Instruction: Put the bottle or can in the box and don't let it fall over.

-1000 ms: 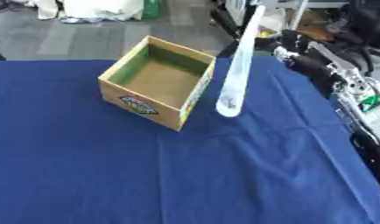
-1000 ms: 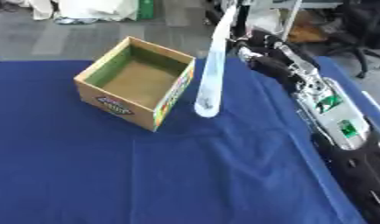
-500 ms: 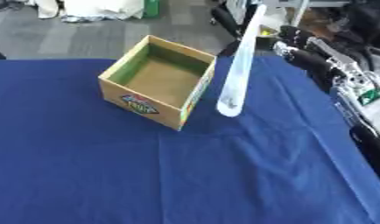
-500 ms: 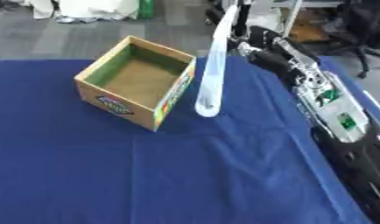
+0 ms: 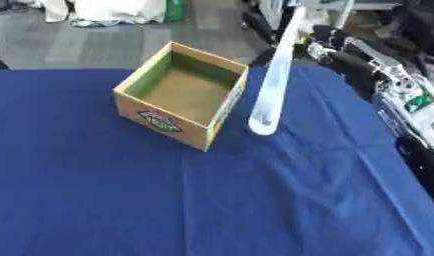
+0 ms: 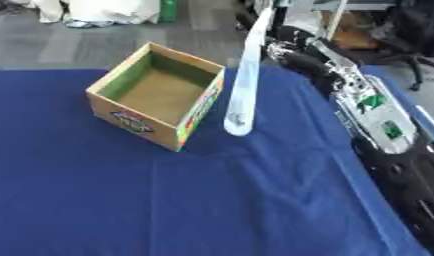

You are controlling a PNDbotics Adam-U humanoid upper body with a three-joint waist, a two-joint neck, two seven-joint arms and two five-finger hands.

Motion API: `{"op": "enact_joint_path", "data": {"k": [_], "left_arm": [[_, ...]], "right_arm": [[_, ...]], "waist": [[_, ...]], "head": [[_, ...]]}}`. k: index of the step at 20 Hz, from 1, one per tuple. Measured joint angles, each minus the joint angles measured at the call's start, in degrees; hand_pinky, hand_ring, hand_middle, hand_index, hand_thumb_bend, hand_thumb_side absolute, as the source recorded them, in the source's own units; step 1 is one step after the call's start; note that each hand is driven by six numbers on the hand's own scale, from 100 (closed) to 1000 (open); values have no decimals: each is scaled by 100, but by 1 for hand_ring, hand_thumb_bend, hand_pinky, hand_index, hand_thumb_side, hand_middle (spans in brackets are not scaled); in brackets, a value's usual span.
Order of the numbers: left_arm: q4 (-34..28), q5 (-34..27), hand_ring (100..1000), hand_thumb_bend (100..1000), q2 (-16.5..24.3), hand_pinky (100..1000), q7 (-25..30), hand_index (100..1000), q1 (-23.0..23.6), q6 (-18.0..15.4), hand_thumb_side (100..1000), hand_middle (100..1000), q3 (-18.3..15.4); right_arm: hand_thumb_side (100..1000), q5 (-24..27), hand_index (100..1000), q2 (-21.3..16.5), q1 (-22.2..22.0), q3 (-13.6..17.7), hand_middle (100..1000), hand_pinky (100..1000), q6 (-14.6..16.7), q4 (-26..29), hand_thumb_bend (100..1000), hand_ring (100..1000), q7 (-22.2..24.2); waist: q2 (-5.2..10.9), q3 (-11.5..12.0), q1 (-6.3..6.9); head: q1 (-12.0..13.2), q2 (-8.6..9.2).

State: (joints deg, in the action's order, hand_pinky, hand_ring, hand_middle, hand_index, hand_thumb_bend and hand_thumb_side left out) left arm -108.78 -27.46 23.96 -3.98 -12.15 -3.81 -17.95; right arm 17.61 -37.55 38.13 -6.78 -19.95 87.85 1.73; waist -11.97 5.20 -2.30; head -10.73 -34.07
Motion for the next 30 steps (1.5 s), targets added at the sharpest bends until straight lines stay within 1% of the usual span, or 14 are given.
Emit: {"op": "enact_joint_path", "data": {"k": [11, 16, 25, 30], "left_arm": [[1, -7, 1000, 433, -1, 916, 15, 780, -35, 5, 623, 1000, 9], [1, -9, 1000, 433, -3, 915, 25, 780, -44, 1, 623, 1000, 10], [2, -28, 1000, 432, -9, 916, 47, 780, -68, -10, 625, 1000, 10], [2, -29, 1000, 431, -17, 916, 52, 780, -97, -13, 624, 1000, 10]], "right_arm": [[447, 38, 1000, -1, 168, -70, 1000, 1000, 103, -393, 100, 1000, 148], [448, 38, 1000, -1, 219, -71, 1000, 1000, 127, -443, 100, 1000, 173], [452, 74, 1000, -2, 336, -87, 1000, 1000, 164, -501, 100, 1000, 219], [458, 79, 1000, -2, 435, -104, 1000, 1000, 153, -530, 100, 1000, 236]], "waist": [[-44, 36, 10], [-62, 40, 21], [-132, 50, 51], [-176, 66, 73]], "head": [[-12, 48], [-31, 52], [-56, 147], [-64, 157]]}}
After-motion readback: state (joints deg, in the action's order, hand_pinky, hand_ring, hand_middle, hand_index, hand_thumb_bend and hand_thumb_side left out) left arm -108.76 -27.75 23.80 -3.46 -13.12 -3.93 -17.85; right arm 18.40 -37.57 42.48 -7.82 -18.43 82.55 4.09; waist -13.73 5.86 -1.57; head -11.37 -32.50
